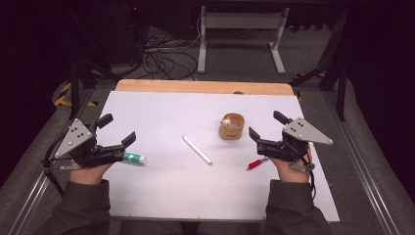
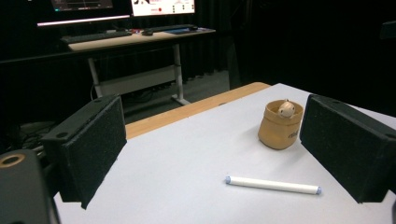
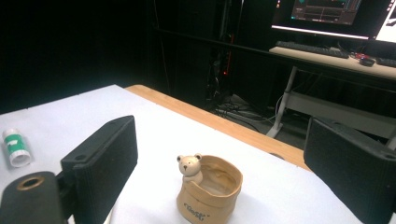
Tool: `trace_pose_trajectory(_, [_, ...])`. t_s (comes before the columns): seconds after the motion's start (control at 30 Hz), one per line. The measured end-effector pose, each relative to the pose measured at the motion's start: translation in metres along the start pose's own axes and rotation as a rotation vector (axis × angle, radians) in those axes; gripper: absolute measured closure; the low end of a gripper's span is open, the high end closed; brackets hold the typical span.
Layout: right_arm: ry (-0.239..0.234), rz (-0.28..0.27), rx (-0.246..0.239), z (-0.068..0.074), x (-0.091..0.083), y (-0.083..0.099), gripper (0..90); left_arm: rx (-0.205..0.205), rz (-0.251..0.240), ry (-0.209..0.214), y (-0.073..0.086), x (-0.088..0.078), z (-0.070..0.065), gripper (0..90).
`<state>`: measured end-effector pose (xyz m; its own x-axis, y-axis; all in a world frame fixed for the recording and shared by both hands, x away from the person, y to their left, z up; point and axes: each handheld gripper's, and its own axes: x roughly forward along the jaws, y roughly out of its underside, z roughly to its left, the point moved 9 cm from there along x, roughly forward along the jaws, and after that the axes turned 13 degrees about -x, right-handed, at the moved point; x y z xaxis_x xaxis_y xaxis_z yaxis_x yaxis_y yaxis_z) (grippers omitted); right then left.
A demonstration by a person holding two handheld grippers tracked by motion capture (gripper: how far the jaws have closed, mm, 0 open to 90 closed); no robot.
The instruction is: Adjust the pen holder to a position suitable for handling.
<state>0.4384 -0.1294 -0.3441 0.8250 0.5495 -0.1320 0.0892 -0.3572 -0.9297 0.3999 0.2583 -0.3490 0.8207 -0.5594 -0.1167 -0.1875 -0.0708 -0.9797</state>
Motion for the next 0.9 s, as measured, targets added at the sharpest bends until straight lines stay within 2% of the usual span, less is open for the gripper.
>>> trace_pose_trajectory(0.13, [-0.005,0.021,-0.014,0.004,0.005,0.002,12.6,0.002,0.000,0.001,0.000,0.000,0.000,8.1])
trace_pose_trajectory(0.3, [-0.012,0.034,-0.002,0.010,0.010,0.003,17.7,0.005,0.009,0.005,0.002,0.001,-0.001,8.1])
trace_pose_trajectory(0.9, [-0.057,0.095,-0.022,0.034,0.031,0.009,20.7,0.008,0.018,0.008,0.004,0.002,-0.003,8.2])
